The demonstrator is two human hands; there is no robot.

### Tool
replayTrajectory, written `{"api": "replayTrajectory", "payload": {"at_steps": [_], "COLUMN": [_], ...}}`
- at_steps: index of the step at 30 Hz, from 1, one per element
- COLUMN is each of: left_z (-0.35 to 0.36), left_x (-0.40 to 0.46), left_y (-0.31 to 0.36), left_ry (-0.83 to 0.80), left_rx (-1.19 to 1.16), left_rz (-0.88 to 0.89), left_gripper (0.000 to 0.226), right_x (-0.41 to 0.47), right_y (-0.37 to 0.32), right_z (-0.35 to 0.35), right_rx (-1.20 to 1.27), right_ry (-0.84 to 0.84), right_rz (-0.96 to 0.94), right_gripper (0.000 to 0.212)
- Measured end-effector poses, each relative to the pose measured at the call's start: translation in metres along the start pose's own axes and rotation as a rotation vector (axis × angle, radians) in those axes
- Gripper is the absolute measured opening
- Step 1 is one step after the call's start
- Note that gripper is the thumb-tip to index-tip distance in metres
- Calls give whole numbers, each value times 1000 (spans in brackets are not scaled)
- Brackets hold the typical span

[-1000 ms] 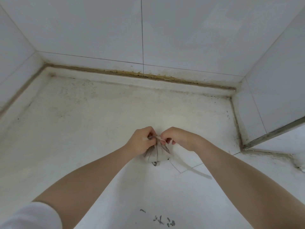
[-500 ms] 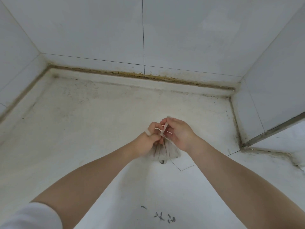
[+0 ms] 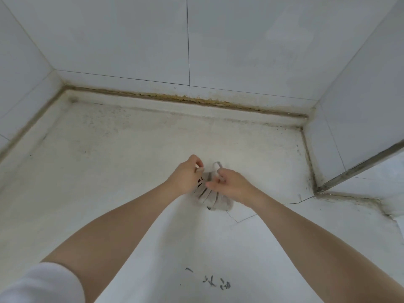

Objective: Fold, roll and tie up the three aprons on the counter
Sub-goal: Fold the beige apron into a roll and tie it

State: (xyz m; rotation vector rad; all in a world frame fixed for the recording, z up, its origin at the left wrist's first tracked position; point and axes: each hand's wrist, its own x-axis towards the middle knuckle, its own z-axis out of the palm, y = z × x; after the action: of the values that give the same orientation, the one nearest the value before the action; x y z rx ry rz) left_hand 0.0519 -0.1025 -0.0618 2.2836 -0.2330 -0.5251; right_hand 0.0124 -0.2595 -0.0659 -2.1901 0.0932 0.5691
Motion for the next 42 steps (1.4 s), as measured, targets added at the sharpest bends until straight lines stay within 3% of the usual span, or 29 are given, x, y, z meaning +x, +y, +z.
{"api": "replayTrajectory", "payload": {"at_steps": [2,4,5,7,9,11,13,15,19,22,26,28,32,35,38,42], "left_z": [3,11,15,18,20,22,24,29,29,26,25,27,25,22,24,26], "left_x": [0,-3,-5,-9,-9,-8,-8,-7,-11,-7,-2,-4,-5,-3,-2,-4], "left_y": [18,30,32,33,27,20,17,15,12,8,5,6,11,13,12,16], "left_ry": [-2,-67,-87,-127,-130,-91,-86,-102,-187,-161,-151,-144,-159,-200,-245,-302], "left_rx": [-139,-189,-241,-462,-609,-521,-339,-224,-390,-264,-96,-31,24,70,126,92], "left_rz": [43,110,123,105,69,-4,-12,35,-15,-29,-53,-52,-59,-90,-129,-177], "left_gripper": [4,7,7,9,24,27,12,23,38,43,43,42,36,34,33,23], "right_x": [0,2,3,5,3,1,-1,1,2,0,-2,-3,-6,-2,4,8], "right_y": [-4,-6,-6,-3,0,2,3,1,0,5,9,3,-25,-38,-47,-56], "right_z": [3,4,4,4,1,-5,-9,-11,-11,-21,-21,-19,-19,-17,-12,0], "right_rx": [-134,-170,-132,84,372,480,560,664,877,1021,1063,1058,1040,779,412,302], "right_ry": [-49,0,27,6,-17,22,53,52,91,162,387,455,444,380,253,106], "right_rz": [-25,-1,32,91,100,100,80,59,65,140,326,268,-77,-233,-243,-214], "right_gripper": [28,16,21,25,27,39,43,42,38,33,28,27,23,28,29,26]}}
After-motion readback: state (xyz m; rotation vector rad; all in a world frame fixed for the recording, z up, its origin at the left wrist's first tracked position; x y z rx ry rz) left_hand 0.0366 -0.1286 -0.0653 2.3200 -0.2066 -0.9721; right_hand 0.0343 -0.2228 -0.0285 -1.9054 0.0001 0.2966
